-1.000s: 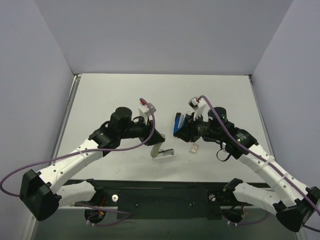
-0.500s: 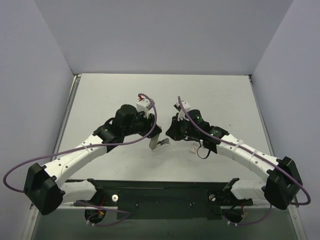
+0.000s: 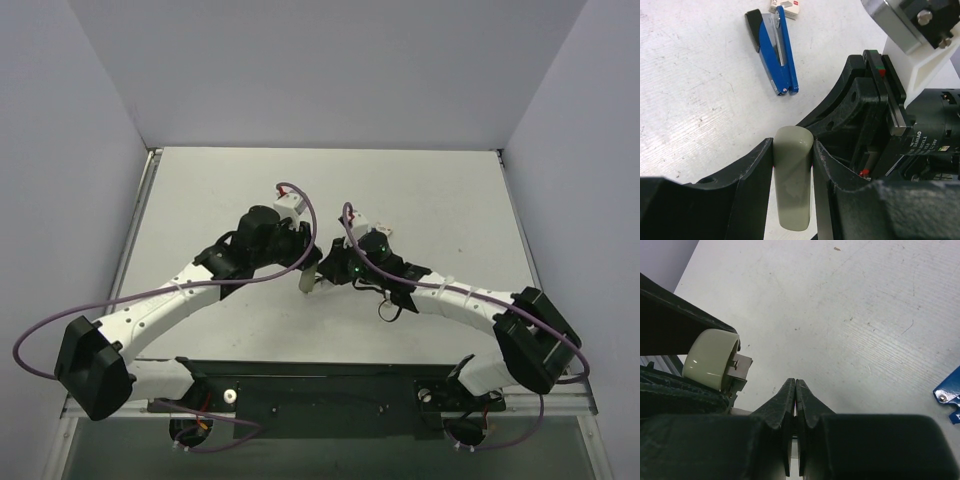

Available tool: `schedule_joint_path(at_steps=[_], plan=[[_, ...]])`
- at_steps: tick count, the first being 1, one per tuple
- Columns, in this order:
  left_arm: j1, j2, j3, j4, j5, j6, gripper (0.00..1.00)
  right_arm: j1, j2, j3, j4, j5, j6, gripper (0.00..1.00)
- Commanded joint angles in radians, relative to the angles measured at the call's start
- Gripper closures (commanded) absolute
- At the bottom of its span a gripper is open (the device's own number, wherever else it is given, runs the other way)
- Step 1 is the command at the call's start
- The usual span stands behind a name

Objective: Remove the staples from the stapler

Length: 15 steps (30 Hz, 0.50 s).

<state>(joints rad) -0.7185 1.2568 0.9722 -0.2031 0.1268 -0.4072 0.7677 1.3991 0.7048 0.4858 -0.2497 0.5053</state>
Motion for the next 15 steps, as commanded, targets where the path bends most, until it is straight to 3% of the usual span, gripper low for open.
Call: schedule_joint_path(at_steps=[1,15], plan=[[-0.002,0.012,0.063,0.028,-0.056,-0.027,1.0,0.012,0.04,-0.031,0.18,-0.059,0.019,1.0],[-0.002,0.081,0.102,0.047,-0.174,-0.042,1.0,0.064,0.138,-0.128,0.463,-0.109,0.125,1.0]])
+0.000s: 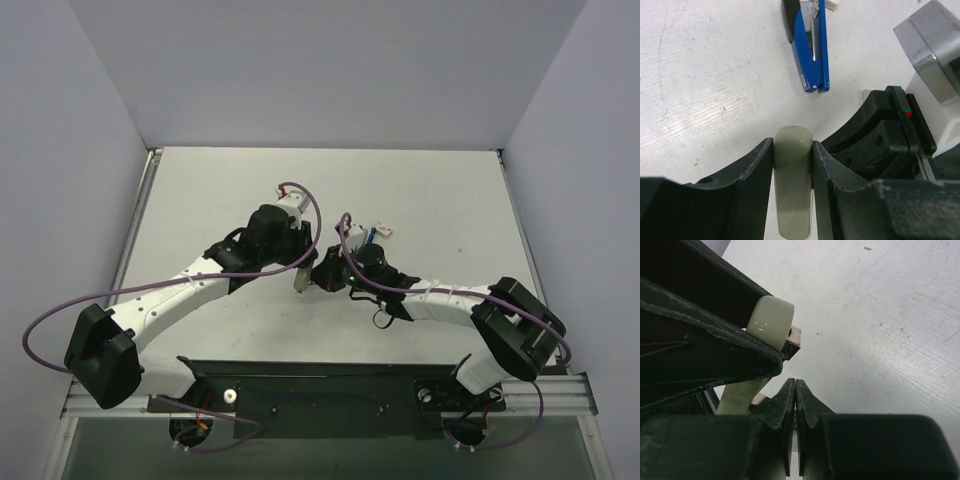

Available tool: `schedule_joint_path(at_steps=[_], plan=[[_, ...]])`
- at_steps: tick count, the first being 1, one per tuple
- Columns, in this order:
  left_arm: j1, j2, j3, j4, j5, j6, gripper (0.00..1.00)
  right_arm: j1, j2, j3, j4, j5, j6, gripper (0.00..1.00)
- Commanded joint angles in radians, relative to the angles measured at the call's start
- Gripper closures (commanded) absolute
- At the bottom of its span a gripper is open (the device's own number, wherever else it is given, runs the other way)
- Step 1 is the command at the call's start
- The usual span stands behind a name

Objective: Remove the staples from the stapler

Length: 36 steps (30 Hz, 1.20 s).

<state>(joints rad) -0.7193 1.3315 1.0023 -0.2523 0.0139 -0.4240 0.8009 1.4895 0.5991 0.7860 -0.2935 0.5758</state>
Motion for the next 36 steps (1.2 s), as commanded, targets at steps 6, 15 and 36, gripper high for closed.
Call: schedule_joint_path(at_steps=[6,15,36], plan=[[-0.002,0.02,0.067,0.125,-0.124,-0.033,1.0,0.031,0.12,-0.033,0.281,-0.117,0.13,1.0],[-0.002,0.038,0.032,0.177,-0.192,-0.045,1.0,0.03,0.14,-0.027,0.367,-0.162,0.17,1.0],[-0.014,0.094,0.019,0.214,-0.238,-0.042,1.0,0.034,0.152,0.008,0.444,-0.265,0.214,1.0]])
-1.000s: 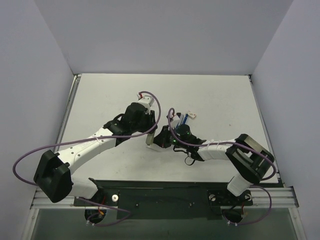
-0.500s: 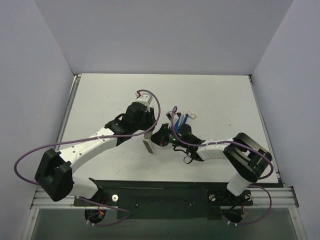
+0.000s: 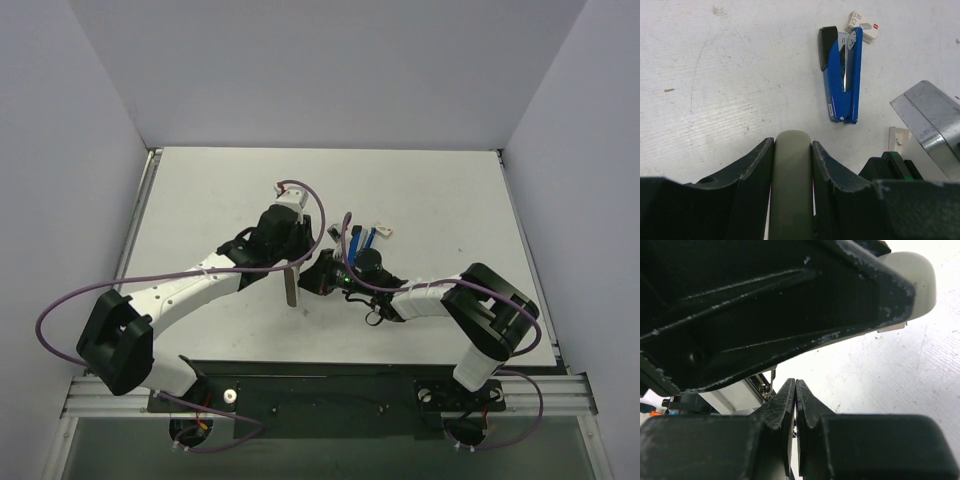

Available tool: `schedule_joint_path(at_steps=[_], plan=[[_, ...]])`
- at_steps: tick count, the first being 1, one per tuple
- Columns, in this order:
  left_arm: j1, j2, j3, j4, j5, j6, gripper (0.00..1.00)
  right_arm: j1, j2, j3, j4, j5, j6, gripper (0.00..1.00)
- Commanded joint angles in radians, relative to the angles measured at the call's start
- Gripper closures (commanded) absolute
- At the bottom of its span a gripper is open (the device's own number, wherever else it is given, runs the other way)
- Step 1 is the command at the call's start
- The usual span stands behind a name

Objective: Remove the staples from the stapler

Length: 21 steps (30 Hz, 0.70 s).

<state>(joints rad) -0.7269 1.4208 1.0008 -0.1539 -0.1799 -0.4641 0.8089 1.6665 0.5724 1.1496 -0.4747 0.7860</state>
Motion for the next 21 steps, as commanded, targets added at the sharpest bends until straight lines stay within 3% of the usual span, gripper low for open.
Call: schedule_joint_path(at_steps=[1,12,21], plan=[[-0.009,0.006,0.021,0.116,-0.047,-0.002,1.0,0.026,-0.028,0.038,0.082,-0.085,0.004,1.0],[-0.014,-0.037,0.004,0.106,-0.053,0.001,1.0,0.012,-0.056,0.023,0.022,-0.044,-0.016,1.0],[-0.014,-0.101,-0.024,0.094,0.023,-0.019,1.0,-0.056,-0.111,-0.019,-0.027,-0.019,-0.013,1.0]])
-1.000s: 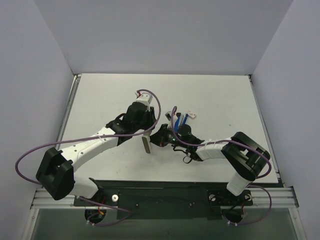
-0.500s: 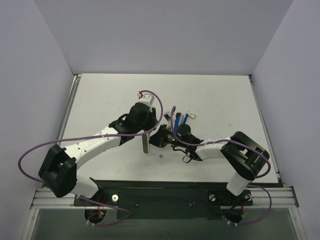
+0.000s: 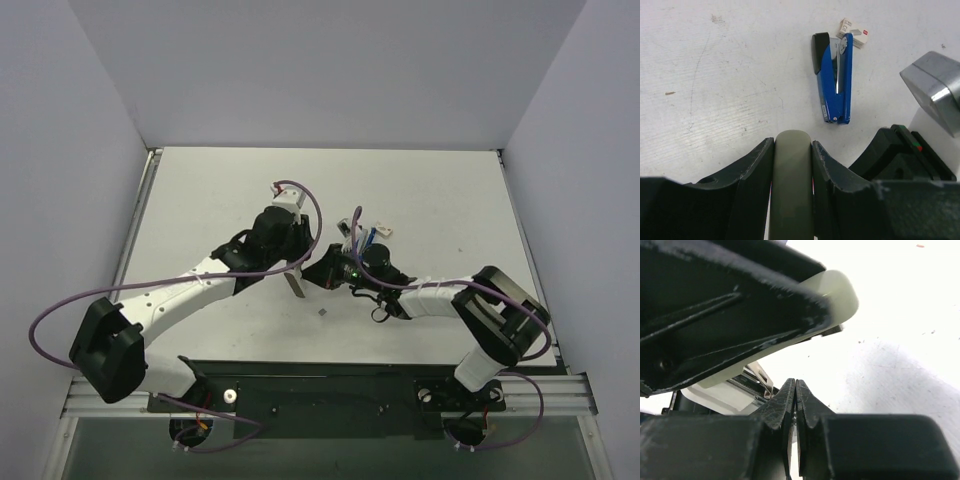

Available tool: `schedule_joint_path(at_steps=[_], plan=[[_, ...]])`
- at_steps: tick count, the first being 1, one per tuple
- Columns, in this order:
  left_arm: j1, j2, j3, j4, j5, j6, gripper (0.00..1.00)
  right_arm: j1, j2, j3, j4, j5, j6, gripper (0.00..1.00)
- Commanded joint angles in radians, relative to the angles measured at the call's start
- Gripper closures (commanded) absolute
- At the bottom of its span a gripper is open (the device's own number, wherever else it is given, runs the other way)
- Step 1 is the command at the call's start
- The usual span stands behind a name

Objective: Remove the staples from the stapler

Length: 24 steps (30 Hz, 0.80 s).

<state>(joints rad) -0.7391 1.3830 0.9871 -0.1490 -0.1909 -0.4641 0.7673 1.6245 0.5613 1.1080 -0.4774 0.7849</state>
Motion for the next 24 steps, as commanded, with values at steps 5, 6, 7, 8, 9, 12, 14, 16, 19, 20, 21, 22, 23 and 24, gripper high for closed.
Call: schedule_joint_path(at_steps=[5,6,7,8,9,12,14,16,19,20,21,22,23,24], plan=[[0.0,-0.116,-0.028,0.069,0.057,-0.03,1.0,-0.019,-0.141,-0.001,-0.104,0.025,-0.076,1.0],[0.0,-0.13,-0.028,0.066,0.057,-0.03,1.0,-0.022,-0.149,0.002,-0.123,0.04,-0.099,1.0],[0.0,-0.139,-0.028,0.059,0.057,-0.03,1.0,-0.02,-0.17,0.008,-0.161,0.045,-0.113,1.0],[0.0,-0.154,-0.031,0.058,0.057,-0.028,1.0,-0.02,-0.184,0.009,-0.183,0.062,-0.134,1.0],[0.0,-0.163,-0.036,0.055,0.059,-0.028,1.0,-0.02,-0.211,0.014,-0.221,0.081,-0.147,1.0],[0.0,-0.199,-0.034,0.04,0.061,-0.022,1.0,-0.028,-0.276,0.025,-0.322,0.124,-0.206,1.0],[-0.002,-0.22,-0.034,0.032,0.061,-0.015,1.0,-0.028,-0.331,0.028,-0.402,0.155,-0.245,1.0],[0.0,-0.234,-0.036,0.026,0.059,-0.005,1.0,-0.026,-0.408,0.029,-0.48,0.171,-0.274,1.0],[-0.002,-0.254,-0.039,0.026,0.05,0.002,1.0,-0.014,-0.475,0.025,-0.591,0.178,-0.318,1.0],[0.0,-0.263,-0.041,0.032,0.048,0.005,1.0,-0.008,-0.497,0.022,-0.611,0.178,-0.331,1.0],[0.0,-0.269,-0.042,0.034,0.048,0.005,1.0,0.007,-0.509,0.02,-0.643,0.19,-0.343,1.0],[0.0,-0.271,-0.041,0.04,0.05,0.005,1.0,0.016,-0.521,0.015,-0.661,0.194,-0.351,1.0],[-0.002,-0.277,-0.044,0.045,0.051,0.007,1.0,0.033,-0.529,0.012,-0.675,0.197,-0.351,1.0],[0.0,-0.28,-0.042,0.049,0.053,0.007,1.0,0.043,-0.538,0.005,-0.678,0.2,-0.348,1.0]])
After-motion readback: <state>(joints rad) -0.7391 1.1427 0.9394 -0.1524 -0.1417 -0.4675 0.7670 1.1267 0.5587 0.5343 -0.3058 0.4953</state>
